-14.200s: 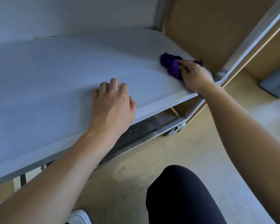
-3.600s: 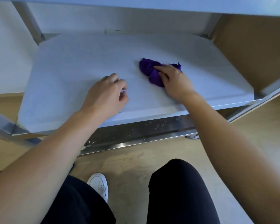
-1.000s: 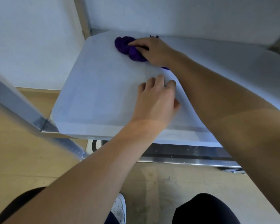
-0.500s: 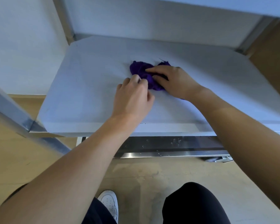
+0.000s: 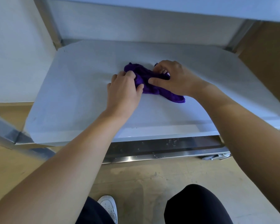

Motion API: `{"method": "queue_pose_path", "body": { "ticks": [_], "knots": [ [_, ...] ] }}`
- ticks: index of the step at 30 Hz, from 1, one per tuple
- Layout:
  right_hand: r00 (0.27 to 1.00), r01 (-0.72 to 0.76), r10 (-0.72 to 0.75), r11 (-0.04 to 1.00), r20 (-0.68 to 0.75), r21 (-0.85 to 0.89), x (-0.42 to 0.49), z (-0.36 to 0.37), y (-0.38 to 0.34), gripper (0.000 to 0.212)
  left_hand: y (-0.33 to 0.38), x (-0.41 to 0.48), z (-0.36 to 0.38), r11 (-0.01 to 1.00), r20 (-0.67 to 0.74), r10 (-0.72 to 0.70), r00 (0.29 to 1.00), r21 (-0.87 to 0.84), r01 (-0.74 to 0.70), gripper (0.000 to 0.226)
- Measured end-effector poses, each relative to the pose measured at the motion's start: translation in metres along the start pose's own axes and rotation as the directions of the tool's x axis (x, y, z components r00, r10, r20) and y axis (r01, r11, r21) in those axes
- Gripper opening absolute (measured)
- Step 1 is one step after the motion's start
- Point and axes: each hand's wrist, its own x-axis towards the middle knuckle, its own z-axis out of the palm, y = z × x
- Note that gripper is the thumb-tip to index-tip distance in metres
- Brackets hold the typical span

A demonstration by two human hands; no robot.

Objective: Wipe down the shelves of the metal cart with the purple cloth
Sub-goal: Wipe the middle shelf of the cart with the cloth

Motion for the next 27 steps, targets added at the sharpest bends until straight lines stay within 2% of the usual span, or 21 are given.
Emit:
{"method": "queue_pose_path", "body": {
  "ticks": [5, 8, 11, 14, 18, 21, 23, 25, 27],
  "knots": [
    [0.994, -0.08, 0.08, 0.997, 0.073, -0.006, 0.002, -0.008, -0.011, 0.045, 0.003, 0.0, -0.016, 0.973, -0.047, 0.022, 0.999, -0.227, -0.032, 0.016],
    [0.996, -0.056, 0.054, 0.998, 0.067, 0.032, 0.0, -0.006, -0.016, 0.042, 0.001, -0.001, -0.022, 0.967, -0.046, 0.056, 0.997, -0.246, -0.066, 0.016],
    [0.995, -0.057, 0.055, 0.998, 0.083, 0.032, -0.002, 0.0, -0.014, 0.044, -0.003, 0.0, -0.023, 0.979, -0.033, 0.078, 0.996, -0.188, -0.082, 0.019],
    [0.99, -0.131, 0.129, 0.991, 0.048, 0.034, -0.004, -0.001, -0.015, 0.06, -0.004, 0.0, -0.024, 0.991, -0.023, 0.075, 0.997, -0.106, -0.077, 0.026],
    [0.952, -0.27, 0.289, 0.949, 0.104, -0.16, -0.003, -0.008, -0.017, 0.081, 0.0, -0.002, -0.026, 0.997, 0.005, -0.036, 0.999, 0.067, 0.035, 0.042],
    [0.926, -0.311, 0.341, 0.932, 0.162, -0.185, -0.009, -0.009, -0.02, 0.072, 0.004, -0.009, -0.03, 0.954, 0.097, -0.143, 0.985, 0.278, 0.111, 0.051],
    [0.939, -0.301, 0.309, 0.951, 0.152, -0.072, -0.014, -0.006, -0.023, 0.062, 0.01, -0.013, -0.031, 0.938, 0.157, -0.15, 0.976, 0.333, 0.091, 0.05],
    [0.96, -0.274, 0.262, 0.948, 0.095, 0.161, -0.016, 0.0, -0.027, 0.048, 0.016, -0.016, -0.029, 0.964, 0.196, -0.128, 0.972, 0.254, 0.075, 0.047],
    [0.962, -0.245, 0.271, 0.842, 0.016, 0.48, -0.015, 0.002, -0.03, 0.036, 0.021, -0.016, -0.026, 0.992, 0.221, -0.097, 0.97, 0.104, 0.075, 0.041]
  ]
}}
